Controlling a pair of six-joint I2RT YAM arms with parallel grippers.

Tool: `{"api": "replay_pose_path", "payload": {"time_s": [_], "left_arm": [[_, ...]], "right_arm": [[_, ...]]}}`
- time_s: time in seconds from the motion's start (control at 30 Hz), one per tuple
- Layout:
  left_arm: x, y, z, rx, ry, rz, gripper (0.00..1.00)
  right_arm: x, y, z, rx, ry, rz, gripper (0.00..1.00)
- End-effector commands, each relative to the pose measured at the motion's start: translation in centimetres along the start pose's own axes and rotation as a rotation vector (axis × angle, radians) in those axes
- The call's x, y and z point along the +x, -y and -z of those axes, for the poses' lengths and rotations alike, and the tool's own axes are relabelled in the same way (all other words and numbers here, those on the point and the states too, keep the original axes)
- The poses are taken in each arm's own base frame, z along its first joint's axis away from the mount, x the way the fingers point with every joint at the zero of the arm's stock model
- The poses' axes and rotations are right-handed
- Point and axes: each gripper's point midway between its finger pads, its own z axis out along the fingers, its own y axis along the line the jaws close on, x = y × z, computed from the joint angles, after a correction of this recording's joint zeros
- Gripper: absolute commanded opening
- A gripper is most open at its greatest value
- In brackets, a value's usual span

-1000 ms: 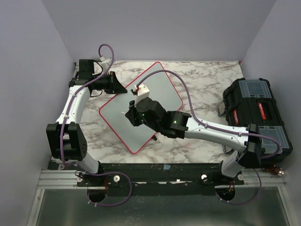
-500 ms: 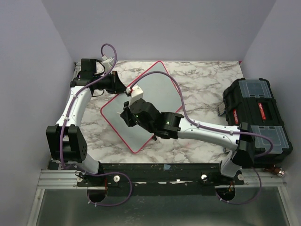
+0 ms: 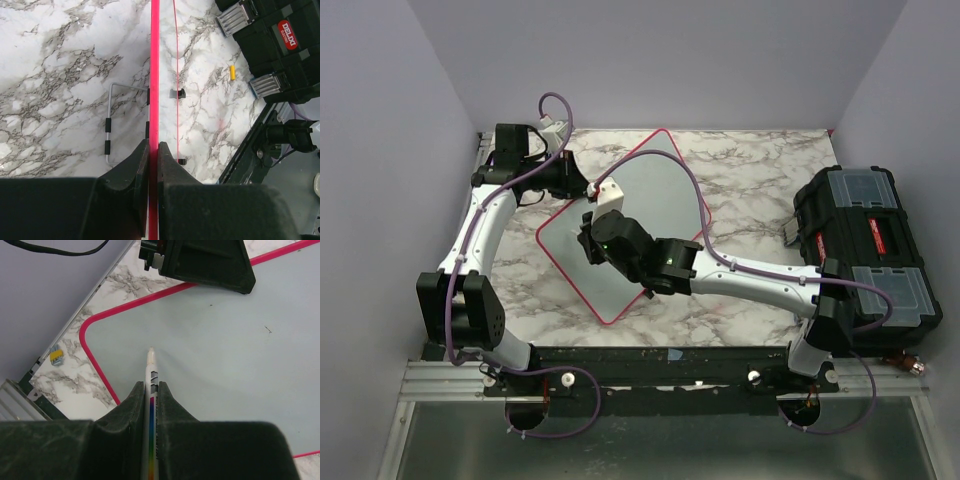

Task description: Write a sentence on the whiteboard

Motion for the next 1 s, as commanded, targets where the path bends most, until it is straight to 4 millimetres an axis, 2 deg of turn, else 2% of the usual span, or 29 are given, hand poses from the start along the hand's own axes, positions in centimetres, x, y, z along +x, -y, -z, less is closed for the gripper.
{"api": "replay_pose_path", "payload": {"time_s": [0.0, 0.47, 0.73, 0.97], "left_arm": [[0.7, 1.2, -0.3, 0.006, -0.031, -0.077, 0.00], [0.8, 1.7, -0.3, 0.010, -0.031, -0.091, 0.00], [0.8, 1.8, -0.4, 0.009, -0.032, -0.096, 0.00], [1.0, 1.8, -0.5, 0.009, -0.039, -0.092, 0.00]], "right_arm": [[-1.4, 0.0, -0.6, 0.048, 0.063, -0.010, 0.01], [-0.9, -0.6, -1.7, 0.037, 0.053, 0.014, 0.01], [0.7, -1.0, -1.9, 0.005, 0.007, 0.032, 0.01], [3.0, -0.8, -1.9, -0.011, -0.054, 0.049, 0.01]]}}
